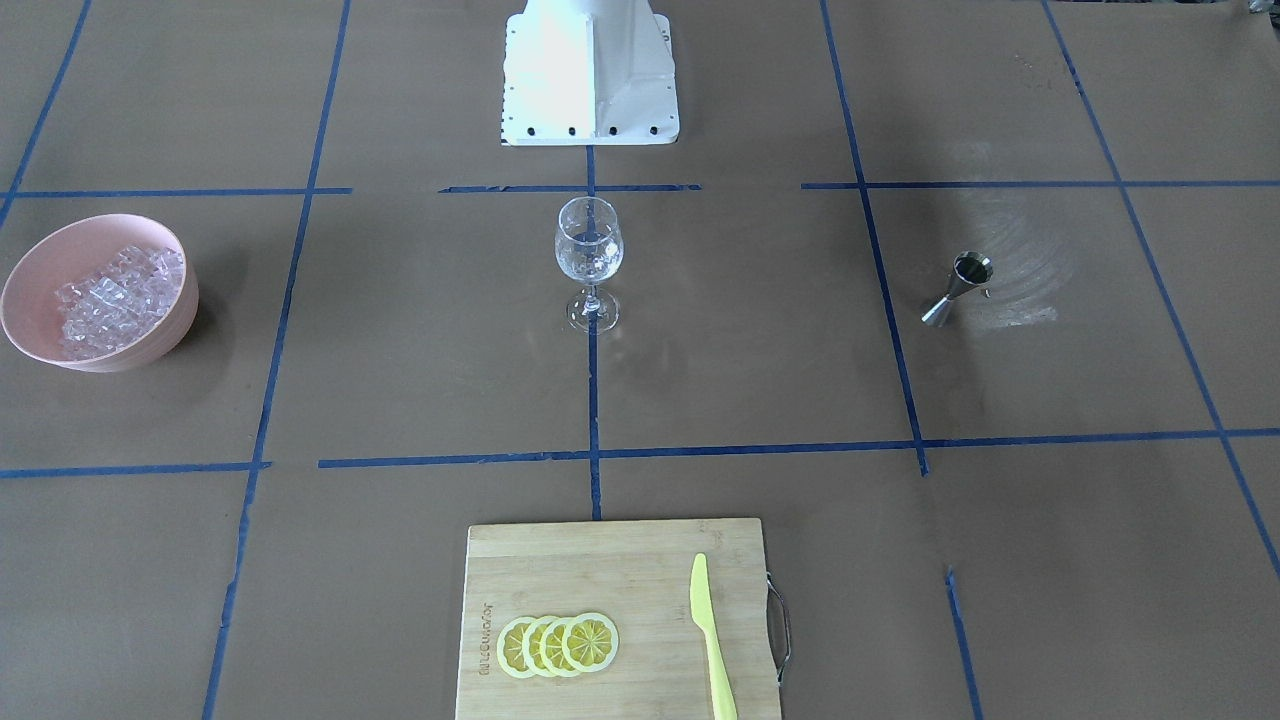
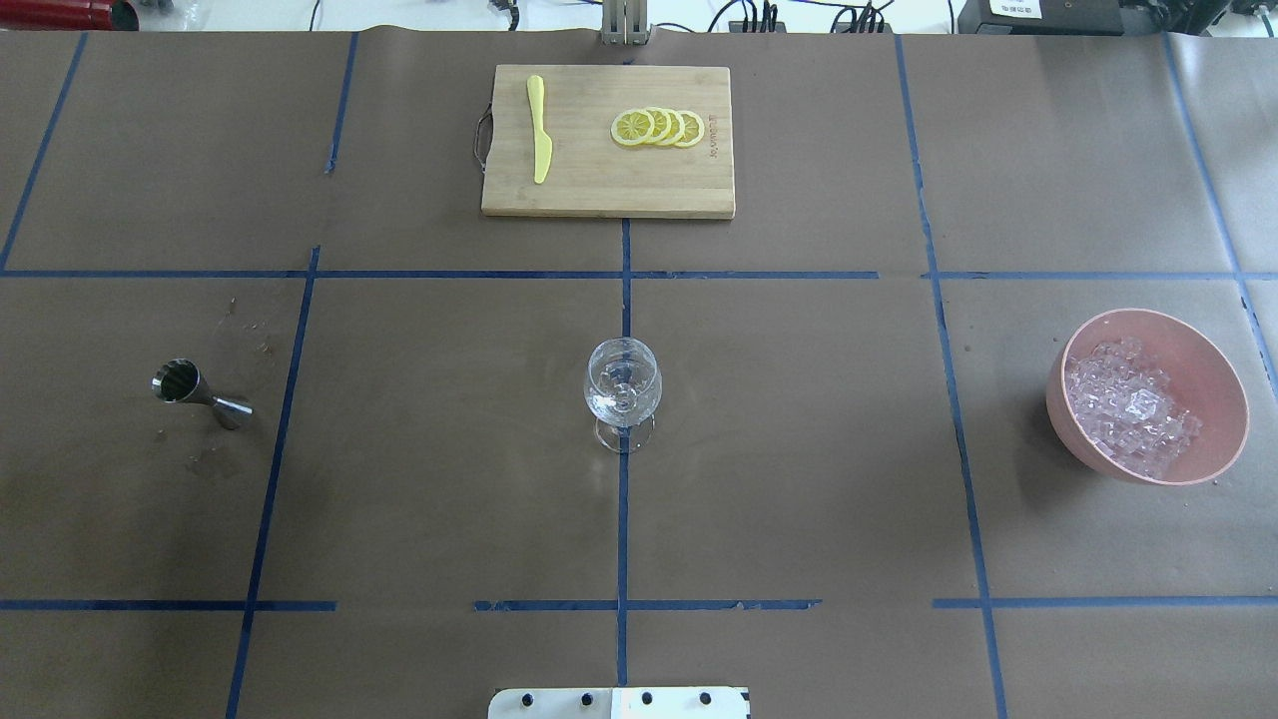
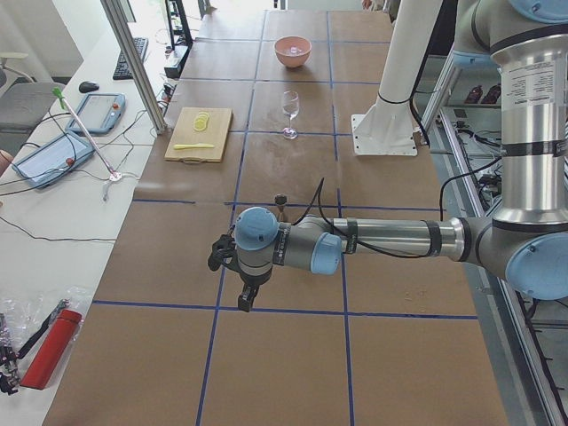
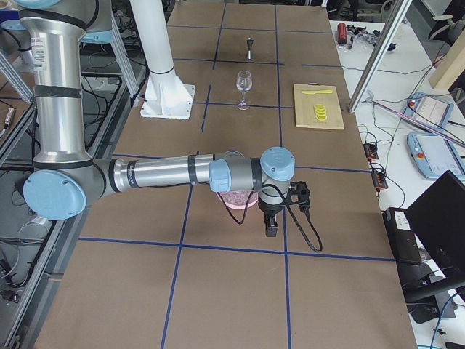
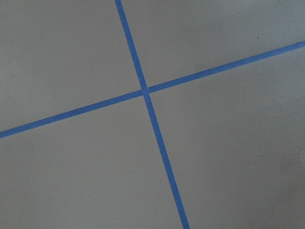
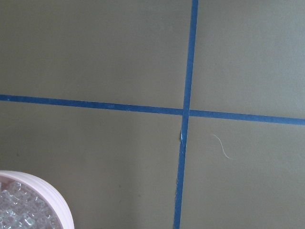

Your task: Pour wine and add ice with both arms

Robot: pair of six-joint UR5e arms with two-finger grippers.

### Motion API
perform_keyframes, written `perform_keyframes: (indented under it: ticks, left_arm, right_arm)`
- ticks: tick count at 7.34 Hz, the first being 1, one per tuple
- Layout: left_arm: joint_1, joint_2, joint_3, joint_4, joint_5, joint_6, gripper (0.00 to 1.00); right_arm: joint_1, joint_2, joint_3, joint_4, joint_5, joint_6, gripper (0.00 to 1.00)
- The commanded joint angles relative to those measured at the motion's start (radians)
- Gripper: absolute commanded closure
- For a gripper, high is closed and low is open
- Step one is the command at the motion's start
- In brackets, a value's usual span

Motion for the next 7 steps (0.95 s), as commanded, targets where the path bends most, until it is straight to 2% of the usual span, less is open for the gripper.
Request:
perform_keyframes:
  ticks: [1, 3, 5, 6, 7]
  left_arm:
    - [0.0, 0.007, -0.008, -0.045, -0.007, 0.004, 0.0]
    - [0.008, 0.007, -0.001, -0.181, -0.022, -0.005, 0.0]
    - [0.054, 0.007, -0.001, -0.34, -0.022, -0.043, 0.0]
    - [0.096, 0.005, -0.004, -0.449, -0.021, -0.268, 0.0]
    - [0.194, 0.016, 0.002, -0.649, 0.008, -0.492, 0.0]
  right_arm:
    - [0.0, -0.003, 0.001, 0.002, 0.008, 0.003, 0.0]
    - [-0.001, -0.003, 0.017, 0.008, 0.015, -0.002, 0.0]
    - [-0.002, -0.032, 0.045, 0.027, 0.081, 0.0, 0.0]
    - [-0.005, -0.034, 0.048, 0.042, 0.084, -0.003, 0.0]
    - [-0.011, -0.045, 0.044, 0.112, 0.084, 0.003, 0.0]
